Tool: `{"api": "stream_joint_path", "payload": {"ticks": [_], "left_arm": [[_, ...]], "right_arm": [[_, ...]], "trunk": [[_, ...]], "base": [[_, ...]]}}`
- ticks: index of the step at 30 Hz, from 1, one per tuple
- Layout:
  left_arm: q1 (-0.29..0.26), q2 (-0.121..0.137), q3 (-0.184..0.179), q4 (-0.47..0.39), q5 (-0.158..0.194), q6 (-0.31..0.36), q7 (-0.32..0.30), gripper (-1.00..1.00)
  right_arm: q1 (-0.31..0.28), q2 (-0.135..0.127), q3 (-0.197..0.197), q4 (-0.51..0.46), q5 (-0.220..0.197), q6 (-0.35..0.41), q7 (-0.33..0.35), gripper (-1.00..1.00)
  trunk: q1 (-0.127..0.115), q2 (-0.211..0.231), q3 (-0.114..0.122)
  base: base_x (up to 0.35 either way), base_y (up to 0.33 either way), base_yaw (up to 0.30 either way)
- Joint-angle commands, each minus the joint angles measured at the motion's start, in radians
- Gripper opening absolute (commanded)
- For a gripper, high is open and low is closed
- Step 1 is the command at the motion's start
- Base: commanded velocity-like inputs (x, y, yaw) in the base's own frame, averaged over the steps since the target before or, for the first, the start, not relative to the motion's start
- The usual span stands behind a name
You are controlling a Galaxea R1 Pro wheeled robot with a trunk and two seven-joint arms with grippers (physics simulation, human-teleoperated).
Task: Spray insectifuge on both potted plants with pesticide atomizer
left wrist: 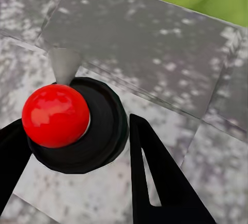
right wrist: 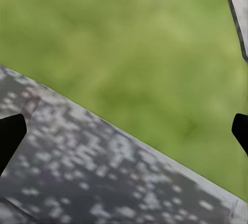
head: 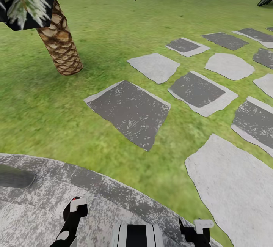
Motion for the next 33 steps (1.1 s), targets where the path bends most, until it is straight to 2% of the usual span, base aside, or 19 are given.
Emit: {"api": "stream_joint_path", "payload": {"ticks": [1,14,21,26,28,29,33], "left_arm": [[-0.001,0.0,0.0,0.002,0.0,-0.001,0.001,-1.0],[0.0,-0.001,-0.001,0.003,-0.006,0.004,-0.003,-1.0],[0.004,-0.002,-0.013,0.009,-0.017,0.012,-0.005,-1.0],[0.039,-0.003,-0.017,0.016,-0.022,0.01,-0.003,-1.0],[0.078,-0.002,-0.014,0.014,-0.015,0.004,0.002,-1.0],[0.123,0.007,-0.005,0.015,-0.014,0.0,0.007,-1.0],[0.14,0.007,-0.004,0.017,-0.013,0.0,0.007,-1.0]], "right_arm": [[-0.001,0.0,-0.001,0.001,0.001,-0.003,0.0,1.0],[0.0,0.001,0.006,-0.003,0.002,-0.005,0.0,1.0],[0.0,-0.001,0.006,-0.001,0.004,-0.006,0.001,1.0],[0.005,-0.006,0.002,0.005,0.002,-0.008,-0.001,1.0],[0.016,-0.007,-0.001,0.005,-0.001,-0.029,-0.002,1.0],[0.02,-0.039,-0.001,0.021,-0.002,-0.041,-0.002,1.0],[0.02,-0.046,-0.014,0.063,-0.005,-0.042,-0.002,1.0]], "trunk": [[-0.001,0.0,0.003],[-0.006,0.003,0.054],[-0.01,0.005,0.081],[-0.012,0.006,0.1],[-0.013,0.006,0.108],[-0.013,0.007,0.113],[-0.015,0.008,0.134]], "base": [[0.0,0.0,0.0],[0.0,0.0,0.0],[0.0,0.0,0.0],[0.0,0.0,0.0],[0.0,0.0,0.0],[0.0,0.0,-0.105],[0.0,0.0,-0.132]]}}
